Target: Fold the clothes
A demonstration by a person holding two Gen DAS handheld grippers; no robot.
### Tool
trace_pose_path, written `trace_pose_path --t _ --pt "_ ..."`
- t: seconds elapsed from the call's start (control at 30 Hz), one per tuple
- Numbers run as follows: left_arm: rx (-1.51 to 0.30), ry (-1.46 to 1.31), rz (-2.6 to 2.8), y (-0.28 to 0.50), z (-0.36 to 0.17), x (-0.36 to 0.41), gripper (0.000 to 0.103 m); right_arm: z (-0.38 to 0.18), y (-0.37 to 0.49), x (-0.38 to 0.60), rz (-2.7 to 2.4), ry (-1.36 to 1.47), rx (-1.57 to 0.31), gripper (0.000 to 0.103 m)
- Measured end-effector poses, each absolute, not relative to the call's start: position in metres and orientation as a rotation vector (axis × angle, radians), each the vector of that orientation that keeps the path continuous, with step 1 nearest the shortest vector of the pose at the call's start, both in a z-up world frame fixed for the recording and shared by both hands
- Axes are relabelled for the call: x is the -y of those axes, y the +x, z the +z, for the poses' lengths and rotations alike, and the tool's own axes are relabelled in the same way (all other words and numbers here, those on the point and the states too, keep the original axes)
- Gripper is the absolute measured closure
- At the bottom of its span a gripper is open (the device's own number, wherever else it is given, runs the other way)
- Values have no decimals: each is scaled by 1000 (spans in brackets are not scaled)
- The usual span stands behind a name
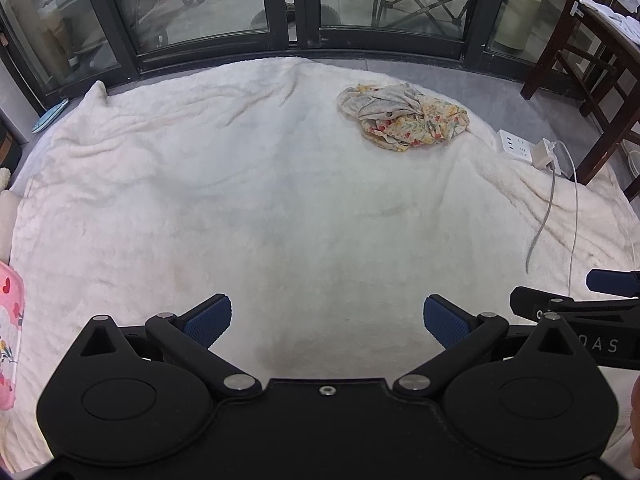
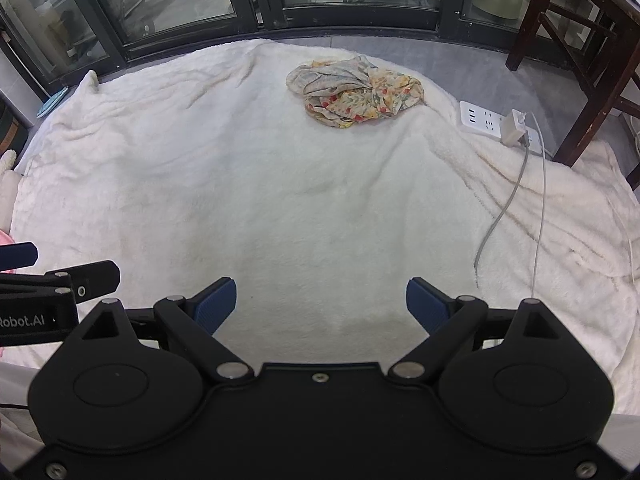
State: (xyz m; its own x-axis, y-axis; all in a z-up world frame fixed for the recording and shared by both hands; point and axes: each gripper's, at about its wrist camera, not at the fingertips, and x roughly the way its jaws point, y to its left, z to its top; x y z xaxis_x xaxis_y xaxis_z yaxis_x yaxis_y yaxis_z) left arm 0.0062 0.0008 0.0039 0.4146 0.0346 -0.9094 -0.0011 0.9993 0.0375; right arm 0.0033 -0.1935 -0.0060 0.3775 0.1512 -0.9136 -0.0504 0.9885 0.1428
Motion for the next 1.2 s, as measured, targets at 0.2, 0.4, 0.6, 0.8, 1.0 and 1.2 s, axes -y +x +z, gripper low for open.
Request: trace_pose_path --t 0.2,0.4,0.6,0.8,1.0,1.2 --pt "-1135 27 12 1 0 -3 0 -7 6 185 122 86 -1180 9" --pt "-1136 23 19 -2 0 -3 0 -3 2 177 140 78 -1162 9" --pt "-1126 12 23 1 3 -3 0 -4 1 179 126 85 -1147 9" --pt "-1049 -121 63 18 29 -42 0 48 -6 196 20 51 -784 9" --pt "-929 -241 130 39 59 -91 0 114 -6 221 69 -18 -320 1" --pt "-918 -315 136 45 66 -116 0 57 134 218 191 -215 -530 1"
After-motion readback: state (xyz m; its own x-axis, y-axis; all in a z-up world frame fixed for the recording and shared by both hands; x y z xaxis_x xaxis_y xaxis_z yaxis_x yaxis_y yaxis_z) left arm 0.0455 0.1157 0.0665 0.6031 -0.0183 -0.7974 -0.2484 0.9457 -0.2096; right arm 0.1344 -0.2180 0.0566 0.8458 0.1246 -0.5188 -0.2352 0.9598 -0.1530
